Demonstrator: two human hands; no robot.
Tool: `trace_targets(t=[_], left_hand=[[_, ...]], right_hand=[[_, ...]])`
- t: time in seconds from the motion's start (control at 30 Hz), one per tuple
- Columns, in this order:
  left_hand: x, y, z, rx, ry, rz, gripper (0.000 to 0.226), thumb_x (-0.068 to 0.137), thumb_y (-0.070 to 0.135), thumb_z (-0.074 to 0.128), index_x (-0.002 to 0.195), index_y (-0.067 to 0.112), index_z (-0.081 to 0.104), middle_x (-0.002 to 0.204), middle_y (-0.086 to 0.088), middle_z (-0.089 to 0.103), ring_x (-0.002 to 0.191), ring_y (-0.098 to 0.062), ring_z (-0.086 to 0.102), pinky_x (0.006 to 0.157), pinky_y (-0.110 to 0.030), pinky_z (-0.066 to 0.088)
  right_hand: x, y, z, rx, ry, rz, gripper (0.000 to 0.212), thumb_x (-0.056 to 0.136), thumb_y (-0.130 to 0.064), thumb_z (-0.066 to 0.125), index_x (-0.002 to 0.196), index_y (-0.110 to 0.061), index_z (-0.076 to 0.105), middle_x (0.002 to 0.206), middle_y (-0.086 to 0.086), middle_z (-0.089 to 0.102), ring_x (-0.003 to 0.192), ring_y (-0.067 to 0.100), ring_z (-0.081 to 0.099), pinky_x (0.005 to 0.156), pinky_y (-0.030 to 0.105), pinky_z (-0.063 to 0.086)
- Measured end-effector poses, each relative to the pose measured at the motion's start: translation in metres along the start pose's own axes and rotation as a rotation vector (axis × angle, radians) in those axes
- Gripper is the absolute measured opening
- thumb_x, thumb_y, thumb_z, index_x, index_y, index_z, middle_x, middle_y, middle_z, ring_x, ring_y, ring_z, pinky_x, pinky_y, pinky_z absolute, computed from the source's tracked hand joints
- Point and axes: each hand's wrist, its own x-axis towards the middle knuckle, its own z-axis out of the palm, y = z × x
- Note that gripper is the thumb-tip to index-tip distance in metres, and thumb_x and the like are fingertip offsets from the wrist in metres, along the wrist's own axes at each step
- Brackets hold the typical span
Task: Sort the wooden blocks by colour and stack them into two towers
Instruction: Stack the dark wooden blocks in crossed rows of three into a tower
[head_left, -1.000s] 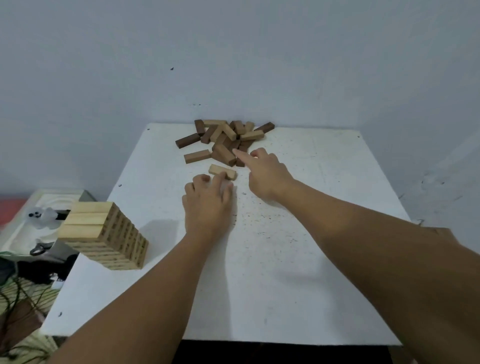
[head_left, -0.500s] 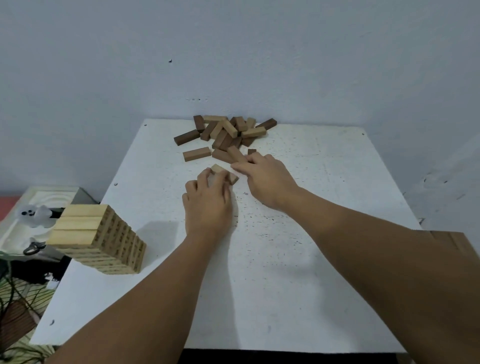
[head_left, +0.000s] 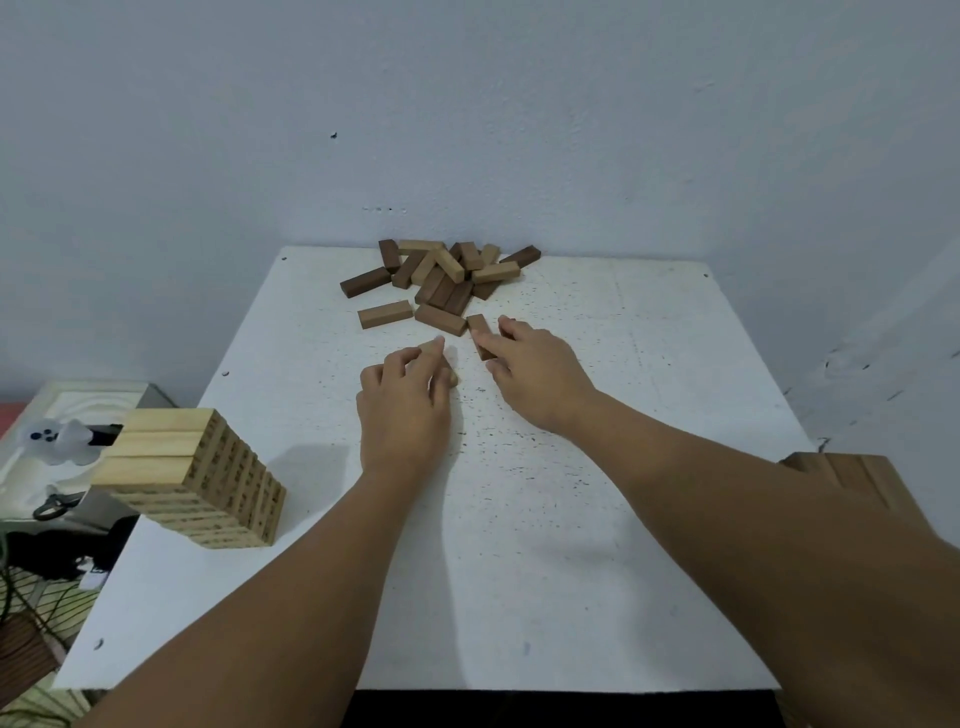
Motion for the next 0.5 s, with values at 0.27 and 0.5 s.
trace_targets(t=[0.27,0.5], left_hand=[[0.002,0.004,-0.011,0.022,-0.145,0.001,0.033,0.108,0.041,0.045,0.134,0.044,0.065,0.147,0.011,0.053,0.132,-0.024,0.034,0.105,-0.04,0.035],[-0.041,0.013,-0.031,0.051,-0.313,0.024,0.031,0.106,0.049,0.049,0.132,0.054,0.064,0.141,0.017,0.051,0.134,-0.021,0.031,0.111,-0.037,0.025]], right_hand=[[-0.028,-0.011,0.006,0.124,0.049,0.006,0.04,0.104,-0.017,0.05,0.138,-0.031,0.064,0.148,0.003,0.056,0.12,0.033,0.053,0.106,0.046,0.043],[-0.096,-0.036,0.01,0.228,0.142,0.02,0.035,0.103,-0.023,0.055,0.133,-0.036,0.068,0.136,-0.003,0.065,0.108,0.032,0.058,0.1,0.049,0.047]])
